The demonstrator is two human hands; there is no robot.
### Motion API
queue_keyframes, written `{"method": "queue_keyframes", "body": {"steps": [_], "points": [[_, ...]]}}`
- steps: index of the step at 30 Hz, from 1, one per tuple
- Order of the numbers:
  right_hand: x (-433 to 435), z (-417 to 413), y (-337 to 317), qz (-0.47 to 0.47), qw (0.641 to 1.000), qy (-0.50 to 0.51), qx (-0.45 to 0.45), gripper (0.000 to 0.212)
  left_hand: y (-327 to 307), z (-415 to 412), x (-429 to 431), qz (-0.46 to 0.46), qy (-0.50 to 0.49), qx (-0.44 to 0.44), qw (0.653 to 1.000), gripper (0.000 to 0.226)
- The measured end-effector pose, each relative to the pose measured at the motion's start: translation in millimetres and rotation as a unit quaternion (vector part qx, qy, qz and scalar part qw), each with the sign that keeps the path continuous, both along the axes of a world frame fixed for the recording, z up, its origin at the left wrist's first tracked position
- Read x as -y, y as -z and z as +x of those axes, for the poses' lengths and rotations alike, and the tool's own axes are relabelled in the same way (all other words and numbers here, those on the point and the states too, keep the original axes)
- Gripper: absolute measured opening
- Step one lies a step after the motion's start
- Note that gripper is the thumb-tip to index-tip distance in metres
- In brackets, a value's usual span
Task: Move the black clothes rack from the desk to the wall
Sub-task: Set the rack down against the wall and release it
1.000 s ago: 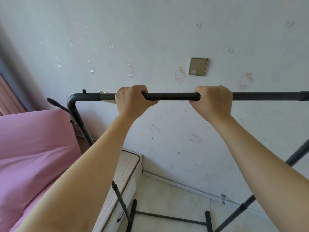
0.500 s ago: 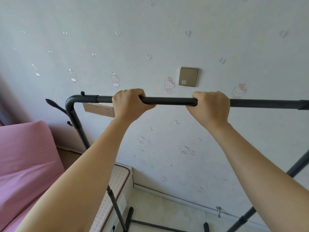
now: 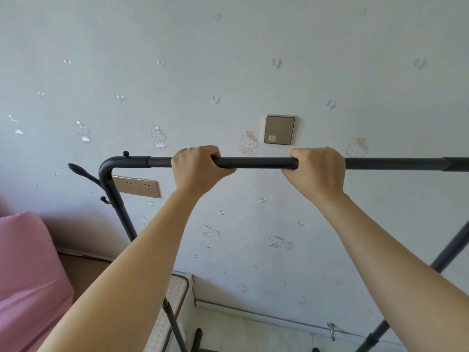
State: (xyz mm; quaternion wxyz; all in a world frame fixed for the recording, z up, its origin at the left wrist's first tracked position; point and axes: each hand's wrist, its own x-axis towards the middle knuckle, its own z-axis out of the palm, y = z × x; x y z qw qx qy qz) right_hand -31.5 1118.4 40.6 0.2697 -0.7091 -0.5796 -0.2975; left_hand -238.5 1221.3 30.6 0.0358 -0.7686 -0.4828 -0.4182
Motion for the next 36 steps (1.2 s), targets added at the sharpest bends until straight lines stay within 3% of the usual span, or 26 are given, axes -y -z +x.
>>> {"method": "queue_keyframes", "body": {"steps": [16,30,36], "points": [[-49.0,0.5,4.0,-0.004,0.997,0.072,0.006,0.028,-0.3,7.2,-62.1,-0.012,0.048,0.017,0.999,0.036],[-64.9,-8.3,4.9,-0.010,0.999,0.030,0.006,0.035,6.1,-3.8,-80.1,0.036,0.045,-0.009,0.998,0.035],[-50.6,11.4,3.5,0.003,0.999,-0.016,0.033,0.050,10.2,-5.9,-82.4,0.088,0.114,-0.046,0.989,0.052]]}}
